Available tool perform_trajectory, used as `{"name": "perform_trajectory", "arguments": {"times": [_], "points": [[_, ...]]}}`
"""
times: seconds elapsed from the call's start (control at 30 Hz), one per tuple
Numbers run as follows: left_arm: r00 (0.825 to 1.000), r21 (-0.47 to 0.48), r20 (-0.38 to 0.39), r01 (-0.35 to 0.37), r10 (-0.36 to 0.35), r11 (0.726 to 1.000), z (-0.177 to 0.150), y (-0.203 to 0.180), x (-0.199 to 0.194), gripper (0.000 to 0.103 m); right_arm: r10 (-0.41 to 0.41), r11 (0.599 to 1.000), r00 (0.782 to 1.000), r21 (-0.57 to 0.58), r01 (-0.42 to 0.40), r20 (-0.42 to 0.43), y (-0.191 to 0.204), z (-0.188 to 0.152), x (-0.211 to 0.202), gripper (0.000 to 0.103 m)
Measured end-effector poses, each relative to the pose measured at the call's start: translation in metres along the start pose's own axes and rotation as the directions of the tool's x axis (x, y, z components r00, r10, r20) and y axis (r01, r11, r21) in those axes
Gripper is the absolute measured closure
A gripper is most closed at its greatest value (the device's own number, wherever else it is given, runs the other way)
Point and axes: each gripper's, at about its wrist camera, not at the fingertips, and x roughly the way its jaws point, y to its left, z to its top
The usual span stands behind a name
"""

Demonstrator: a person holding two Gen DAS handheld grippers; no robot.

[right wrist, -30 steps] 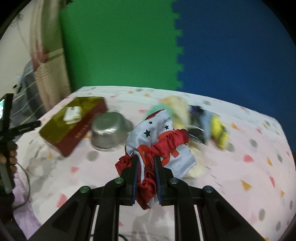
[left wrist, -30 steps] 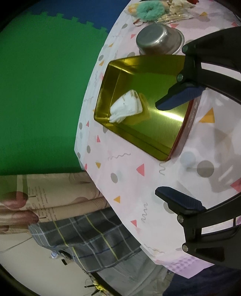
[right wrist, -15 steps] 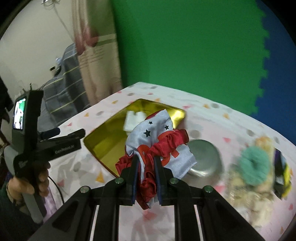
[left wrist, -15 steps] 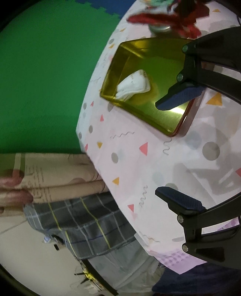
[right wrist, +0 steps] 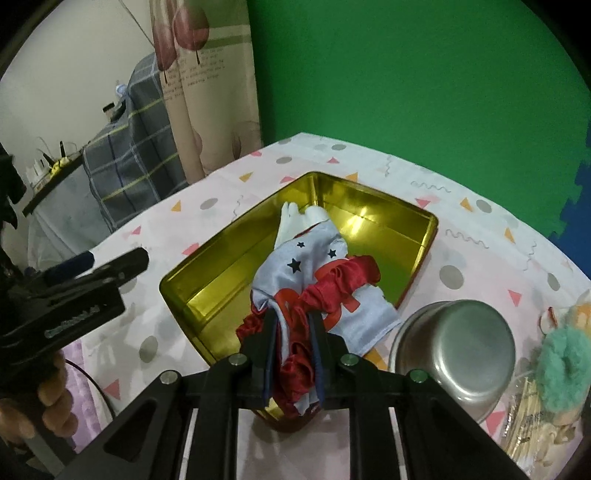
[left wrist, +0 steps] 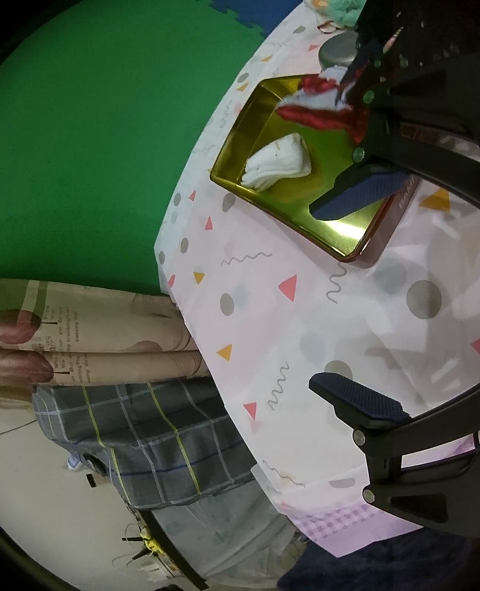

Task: Organize soft objects
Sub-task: 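Carry the star-print cloth into the gold tin and open the right tool, then return to the pile and grasp the cream satin scrunchie with the right tool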

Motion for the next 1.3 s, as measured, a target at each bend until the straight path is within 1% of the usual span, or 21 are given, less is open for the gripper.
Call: {"name": "perform_trajectory", "arguments": {"times": [0.07, 0.17, 0.23, 0.33, 0.43, 0.57, 0.67, 0.8, 0.87, 0.97, 1.07, 1.2, 1.3], "points": [[1.0, -0.001, -0.004, 0.002, -0.002, 1.0, -0.001, -0.001, 0.001, 0.021, -0.018, 1.0, 1.0, -0.022, 0.018, -0.003, 0.003, -0.001, 0.005, 0.084], [1.0, 0.004, -0.01, 0.002, -0.002, 1.0, -0.002, -0.002, 0.002, 0.021, -0.01, 1.0, 1.0, -0.016, 0.01, -0.01, 0.002, -0.001, 0.009, 0.082], [1.0, 0.007, -0.008, 0.003, -0.003, 1.0, -0.002, -0.003, 0.002, 0.021, 0.0, 1.0, 1.0, -0.015, 0.0, -0.002, 0.002, 0.0, 0.008, 0.069], [1.0, 0.011, -0.007, 0.006, -0.006, 1.0, -0.002, -0.004, 0.002, 0.021, -0.013, 1.0, 1.0, -0.02, 0.014, 0.019, 0.003, 0.0, 0.002, 0.059], [1.0, 0.02, -0.009, 0.017, -0.017, 1.0, -0.003, -0.006, 0.002, 0.021, -0.024, 1.0, 0.999, -0.01, 0.024, 0.03, 0.0, -0.001, -0.006, 0.057], [1.0, 0.052, -0.008, 0.022, -0.021, 0.998, -0.005, -0.014, 0.002, 0.021, -0.037, 0.999, 0.998, 0.024, 0.036, 0.056, -0.011, -0.011, -0.028, 0.057], [1.0, 0.072, -0.004, 0.026, -0.026, 0.997, -0.007, -0.019, 0.0, 0.021, -0.061, 0.996, 0.996, 0.068, 0.056, 0.069, -0.029, -0.028, -0.05, 0.057], [0.999, 0.096, -0.001, 0.039, -0.039, 0.995, -0.01, -0.025, -0.003, 0.021, -0.138, 0.983, 0.988, 0.129, 0.128, 0.075, -0.065, -0.057, -0.084, 0.057], [0.999, 0.113, 0.001, 0.043, -0.043, 0.993, -0.011, -0.029, -0.004, 0.021, -0.199, 0.97, 0.977, 0.156, 0.186, 0.078, -0.086, -0.073, -0.103, 0.057], [0.998, 0.13, -0.001, 0.056, -0.056, 0.99, -0.014, -0.035, -0.006, 0.021, -0.282, 0.94, 0.957, 0.219, 0.261, 0.07, -0.121, -0.095, -0.131, 0.056], [0.998, 0.149, 0.006, 0.068, -0.07, 0.986, -0.016, -0.04, -0.01, 0.021, -0.355, 0.898, 0.934, 0.293, 0.327, 0.044, -0.157, -0.122, -0.15, 0.055], [0.996, 0.183, 0.016, 0.085, -0.09, 0.979, -0.02, -0.05, -0.017, 0.021, -0.401, 0.86, 0.916, 0.341, 0.379, -0.004, -0.189, -0.147, -0.152, 0.054], [0.993, 0.216, 0.001, 0.113, -0.116, 0.97, -0.026, -0.062, -0.021, 0.021, -0.398, 0.846, 0.917, 0.374, 0.38, -0.031, -0.209, -0.158, -0.146, 0.054]]}}
